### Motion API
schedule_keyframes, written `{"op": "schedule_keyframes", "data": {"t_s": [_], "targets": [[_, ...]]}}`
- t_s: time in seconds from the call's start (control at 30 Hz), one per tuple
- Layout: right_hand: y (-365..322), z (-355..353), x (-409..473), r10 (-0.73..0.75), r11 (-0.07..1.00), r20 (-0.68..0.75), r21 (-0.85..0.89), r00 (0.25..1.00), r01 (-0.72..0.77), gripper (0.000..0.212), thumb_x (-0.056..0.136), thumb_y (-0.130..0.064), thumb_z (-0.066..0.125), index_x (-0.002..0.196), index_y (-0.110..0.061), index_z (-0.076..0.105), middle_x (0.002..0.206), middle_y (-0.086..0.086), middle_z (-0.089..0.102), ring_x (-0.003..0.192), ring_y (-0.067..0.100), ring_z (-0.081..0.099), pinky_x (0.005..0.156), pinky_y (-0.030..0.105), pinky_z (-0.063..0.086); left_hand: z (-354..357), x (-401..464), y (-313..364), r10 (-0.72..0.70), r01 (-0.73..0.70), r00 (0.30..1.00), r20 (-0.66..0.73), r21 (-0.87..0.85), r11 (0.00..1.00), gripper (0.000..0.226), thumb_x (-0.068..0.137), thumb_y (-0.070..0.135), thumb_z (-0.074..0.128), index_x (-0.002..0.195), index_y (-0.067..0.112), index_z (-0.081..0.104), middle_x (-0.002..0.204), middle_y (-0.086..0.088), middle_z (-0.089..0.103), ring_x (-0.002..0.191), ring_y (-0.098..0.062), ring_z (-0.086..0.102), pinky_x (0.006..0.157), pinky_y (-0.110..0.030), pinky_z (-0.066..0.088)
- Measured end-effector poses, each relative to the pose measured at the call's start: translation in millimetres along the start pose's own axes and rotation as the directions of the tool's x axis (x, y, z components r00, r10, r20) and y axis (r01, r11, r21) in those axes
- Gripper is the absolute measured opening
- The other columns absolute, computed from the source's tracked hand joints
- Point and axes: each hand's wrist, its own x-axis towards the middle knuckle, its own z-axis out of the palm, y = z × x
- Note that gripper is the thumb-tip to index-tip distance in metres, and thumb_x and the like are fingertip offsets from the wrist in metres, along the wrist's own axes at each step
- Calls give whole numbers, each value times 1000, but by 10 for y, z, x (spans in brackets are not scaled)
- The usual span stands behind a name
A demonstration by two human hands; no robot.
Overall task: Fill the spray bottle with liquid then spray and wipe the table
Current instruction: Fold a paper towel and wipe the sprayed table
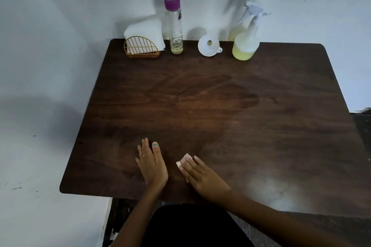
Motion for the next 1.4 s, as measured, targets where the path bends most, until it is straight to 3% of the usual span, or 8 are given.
{"op": "schedule_keyframes", "data": {"t_s": [0.17,0.4,0.73,0.83,0.93,1.03,1.23,1.4], "targets": [[1017,-233,-22,239,968,14,-81,971,-237,50,84,-8,38,133,-2,39,127,16,61,120,35,54,104,51,32,-1,12,-4,5,-5,1000,7,3,1000,52,104,34,23,150,10,26,158,-8,25,149,-20,11,119,-39,-1],[1777,-353,-148,787,615,76,-167,612,-771,58,77,5,50,133,15,39,129,31,51,120,47,49,100,59,39,-8,3,-7,20,-20,1000,11,-2,1000,51,104,33,24,149,10,28,157,-8,26,149,-21,11,119,-41,0],[-609,-94,90,242,899,72,358,968,-251,54,89,-12,36,140,1,31,139,17,50,131,35,44,113,47,15,13,20,-13,25,-25,1000,-4,-22,999,50,103,32,27,148,9,31,156,-7,29,149,-20,12,119,-43,0],[-458,-459,288,325,664,291,607,900,-436,45,90,-3,39,135,-2,45,146,12,43,137,21,37,119,35,13,-18,24,16,11,-10,1000,10,-52,999,51,103,33,24,148,10,30,156,-7,30,148,-19,13,119,-42,1],[-178,-770,449,447,-201,613,778,651,-595,38,95,6,38,126,-5,58,133,11,56,114,8,55,104,23,40,-83,14,76,-10,9,1000,-7,-126,992,47,104,31,25,145,11,37,153,-6,37,145,-20,24,119,-39,3],[98,-964,532,446,-600,706,692,550,-402,40,91,12,34,115,-3,63,110,13,68,97,20,65,87,32,53,-128,22,105,35,-31,999,16,-212,977,43,103,33,31,135,15,52,140,-2,53,134,-19,42,120,-39,14],[251,-1101,614,334,-815,728,542,598,-205,36,90,13,32,113,2,59,112,20,64,99,29,63,81,34,58,-296,-32,389,-17,291,858,513,-459,840,27,98,36,47,101,19,68,102,-1,71,96,-13,67,78,-21,50],[205,-1051,622,340,-754,720,593,605,-282,32,91,9,38,111,0,61,103,15,67,93,25,66,75,30,59,-317,-64,412,-53,332,834,549,-423,843,18,89,21,66,103,10,70,92,-6,73,86,-14,70,67,-23,58]]}}
